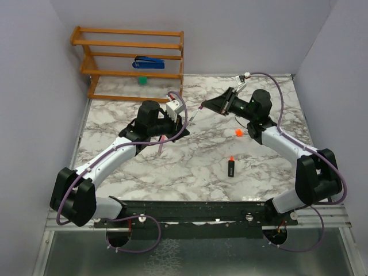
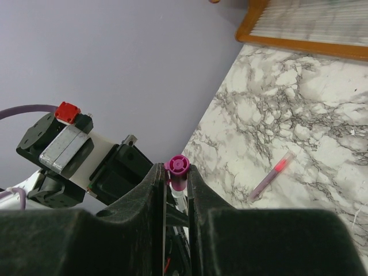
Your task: Insert the pens into the pen caps
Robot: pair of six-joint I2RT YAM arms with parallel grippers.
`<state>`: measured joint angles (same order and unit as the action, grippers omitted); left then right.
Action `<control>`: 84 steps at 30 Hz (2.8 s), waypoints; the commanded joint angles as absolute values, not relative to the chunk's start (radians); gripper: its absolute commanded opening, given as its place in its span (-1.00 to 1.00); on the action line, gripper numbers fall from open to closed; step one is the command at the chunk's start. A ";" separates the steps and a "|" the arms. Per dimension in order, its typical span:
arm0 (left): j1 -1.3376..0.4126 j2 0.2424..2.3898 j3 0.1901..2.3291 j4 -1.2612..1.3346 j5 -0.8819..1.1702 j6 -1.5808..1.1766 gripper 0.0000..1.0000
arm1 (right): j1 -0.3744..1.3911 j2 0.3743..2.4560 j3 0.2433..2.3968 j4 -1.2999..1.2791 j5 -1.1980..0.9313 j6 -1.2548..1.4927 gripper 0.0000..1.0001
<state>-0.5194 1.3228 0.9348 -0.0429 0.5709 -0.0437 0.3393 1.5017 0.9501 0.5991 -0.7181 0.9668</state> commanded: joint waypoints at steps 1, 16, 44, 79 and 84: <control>-0.525 1.327 0.937 -0.041 0.555 -0.031 -1.00 | 0.347 1.460 0.945 0.612 -0.660 0.970 -0.99; -0.525 1.321 0.936 -0.043 0.546 -0.026 -1.00 | 0.347 1.488 0.968 0.674 -0.718 0.993 -0.99; -0.523 1.327 0.937 -0.051 0.545 -0.023 -1.00 | 0.359 1.452 0.933 0.624 -0.593 0.927 -1.00; -0.524 1.336 0.939 -0.051 0.542 -0.021 -1.00 | 0.414 1.492 0.972 0.504 -0.587 0.854 -0.99; -0.523 1.334 0.939 -0.052 0.535 -0.020 -1.00 | 0.436 1.484 0.987 0.427 -0.568 0.795 -0.99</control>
